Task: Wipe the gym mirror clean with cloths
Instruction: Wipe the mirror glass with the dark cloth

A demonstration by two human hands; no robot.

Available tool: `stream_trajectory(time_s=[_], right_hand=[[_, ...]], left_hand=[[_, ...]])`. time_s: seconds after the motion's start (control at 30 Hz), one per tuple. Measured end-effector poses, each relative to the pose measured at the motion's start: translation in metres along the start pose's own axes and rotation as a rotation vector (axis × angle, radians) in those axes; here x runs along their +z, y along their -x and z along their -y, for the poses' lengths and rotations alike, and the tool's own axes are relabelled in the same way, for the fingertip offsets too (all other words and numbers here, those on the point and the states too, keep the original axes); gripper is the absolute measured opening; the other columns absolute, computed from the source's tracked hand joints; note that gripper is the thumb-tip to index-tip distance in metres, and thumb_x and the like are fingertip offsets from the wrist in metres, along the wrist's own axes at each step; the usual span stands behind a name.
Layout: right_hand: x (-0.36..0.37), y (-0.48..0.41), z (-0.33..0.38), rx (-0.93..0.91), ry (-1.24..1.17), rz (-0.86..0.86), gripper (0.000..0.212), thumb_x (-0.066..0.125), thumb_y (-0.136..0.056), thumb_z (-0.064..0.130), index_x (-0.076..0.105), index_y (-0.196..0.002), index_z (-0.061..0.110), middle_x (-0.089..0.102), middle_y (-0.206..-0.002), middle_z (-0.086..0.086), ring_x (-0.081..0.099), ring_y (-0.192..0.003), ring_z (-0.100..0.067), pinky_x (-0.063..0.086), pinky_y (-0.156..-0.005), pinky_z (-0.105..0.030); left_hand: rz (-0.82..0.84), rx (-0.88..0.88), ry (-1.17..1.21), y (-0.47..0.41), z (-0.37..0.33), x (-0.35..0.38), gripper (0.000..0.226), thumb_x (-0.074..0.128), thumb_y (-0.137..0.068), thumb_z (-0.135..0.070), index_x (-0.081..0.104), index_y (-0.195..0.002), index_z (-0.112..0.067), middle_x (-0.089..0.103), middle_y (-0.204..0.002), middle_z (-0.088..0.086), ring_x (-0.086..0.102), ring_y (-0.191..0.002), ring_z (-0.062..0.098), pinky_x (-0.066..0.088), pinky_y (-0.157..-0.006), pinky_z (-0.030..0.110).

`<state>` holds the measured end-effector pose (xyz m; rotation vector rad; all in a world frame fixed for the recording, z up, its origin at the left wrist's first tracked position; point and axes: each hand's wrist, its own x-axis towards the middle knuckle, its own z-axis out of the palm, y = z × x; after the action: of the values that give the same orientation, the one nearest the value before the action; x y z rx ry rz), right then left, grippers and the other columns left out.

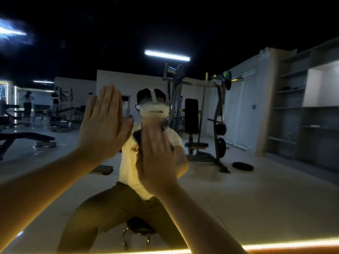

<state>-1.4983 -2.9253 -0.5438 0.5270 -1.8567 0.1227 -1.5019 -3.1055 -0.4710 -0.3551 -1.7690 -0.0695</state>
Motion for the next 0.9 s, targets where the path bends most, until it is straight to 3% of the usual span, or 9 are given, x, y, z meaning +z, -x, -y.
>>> stream_trajectory(time_s=[0.1, 0.17, 0.27, 0.4, 0.47, 0.6, 0.7, 0.83, 0.9], right_hand=[[0.003, 0.011, -0.022, -0.348, 0.197, 0.116, 0.067, 0.043, -0.1, 0.021, 0.022, -0.161, 0.006, 0.01, -0.17, -0.012, -0.001, -0.159, -0.024, 0.005, -0.13, -0.043], [-0.012, 0.01, -0.055, -0.344, 0.266, 0.135, 0.066, 0.051, -0.099, 0.018, 0.027, -0.159, 0.004, 0.019, -0.168, -0.015, 0.012, -0.158, -0.029, 0.02, -0.127, -0.049], [-0.04, 0.021, -0.106, 0.059, 0.23, -0.04, 0.057, 0.044, -0.106, 0.029, 0.037, -0.15, -0.006, 0.039, -0.158, -0.025, 0.033, -0.149, -0.038, 0.031, -0.121, -0.056], [-0.038, 0.042, -0.133, 0.699, 0.105, -0.288, 0.059, 0.027, -0.106, 0.023, 0.022, -0.16, -0.002, 0.025, -0.166, -0.02, 0.021, -0.155, -0.034, 0.027, -0.122, -0.057], [-0.02, 0.033, -0.103, 0.792, 0.076, -0.35, 0.06, 0.024, -0.107, 0.025, 0.025, -0.158, -0.005, 0.028, -0.164, -0.024, 0.024, -0.154, -0.037, 0.028, -0.121, -0.058], [0.027, 0.011, 0.006, 0.551, 0.091, -0.418, 0.057, 0.028, -0.109, 0.026, 0.031, -0.155, -0.006, 0.03, -0.164, -0.023, 0.025, -0.155, -0.035, 0.024, -0.125, -0.054], [0.058, 0.035, 0.085, 0.261, 0.04, -0.169, 0.058, 0.046, -0.106, 0.019, 0.029, -0.159, 0.003, 0.021, -0.169, -0.014, 0.013, -0.158, -0.026, 0.015, -0.129, -0.046], [0.046, 0.079, 0.066, -0.264, 0.252, 0.159, 0.059, 0.053, -0.105, 0.02, 0.033, -0.158, 0.006, 0.023, -0.167, -0.017, 0.014, -0.158, -0.029, 0.029, -0.123, -0.052], [0.022, 0.072, 0.035, -0.18, 0.273, 0.168, 0.063, 0.056, -0.104, 0.026, 0.03, -0.157, 0.004, 0.028, -0.166, -0.016, 0.017, -0.157, -0.026, 0.027, -0.125, -0.048]], left_hand=[[-0.019, 0.132, 0.03, 0.033, 0.007, -0.006, 0.078, 0.04, -0.105, -0.042, 0.01, -0.163, -0.001, 0.011, -0.17, 0.022, 0.008, -0.16, 0.032, 0.008, -0.129, 0.053], [-0.006, 0.195, -0.005, 0.05, 0.02, -0.002, 0.077, 0.041, -0.103, -0.042, 0.013, -0.162, 0.0, 0.014, -0.169, 0.023, 0.013, -0.159, 0.034, 0.011, -0.129, 0.053], [0.057, 0.217, -0.041, 0.059, 0.038, 0.009, 0.077, 0.036, -0.104, -0.045, 0.016, -0.161, 0.003, 0.013, -0.17, 0.024, 0.01, -0.159, 0.035, 0.01, -0.128, 0.055], [0.062, 0.188, -0.022, 0.063, 0.037, 0.023, 0.077, 0.032, -0.104, -0.044, 0.014, -0.162, 0.004, 0.008, -0.171, 0.024, 0.007, -0.16, 0.036, 0.01, -0.127, 0.058], [0.059, 0.206, -0.016, 0.065, 0.038, 0.024, 0.077, 0.032, -0.105, -0.042, 0.011, -0.162, 0.005, 0.006, -0.171, 0.024, 0.006, -0.16, 0.036, 0.009, -0.128, 0.059], [0.057, 0.233, -0.002, 0.066, 0.042, 0.022, 0.075, 0.031, -0.106, -0.041, 0.014, -0.161, 0.005, 0.005, -0.171, 0.024, 0.003, -0.16, 0.035, 0.01, -0.127, 0.059], [0.053, 0.243, 0.056, 0.066, 0.044, 0.02, 0.069, 0.027, -0.107, -0.037, 0.015, -0.161, 0.005, 0.005, -0.171, 0.022, 0.002, -0.16, 0.032, 0.01, -0.128, 0.058], [0.021, 0.256, 0.16, 0.067, 0.048, 0.016, 0.066, 0.022, -0.108, -0.035, 0.019, -0.161, 0.004, 0.008, -0.171, 0.022, 0.003, -0.16, 0.031, 0.009, -0.129, 0.056], [0.029, 0.248, 0.175, 0.067, 0.047, 0.017, 0.067, 0.022, -0.108, -0.037, 0.019, -0.16, 0.005, 0.008, -0.171, 0.022, 0.002, -0.161, 0.031, 0.01, -0.128, 0.057]])
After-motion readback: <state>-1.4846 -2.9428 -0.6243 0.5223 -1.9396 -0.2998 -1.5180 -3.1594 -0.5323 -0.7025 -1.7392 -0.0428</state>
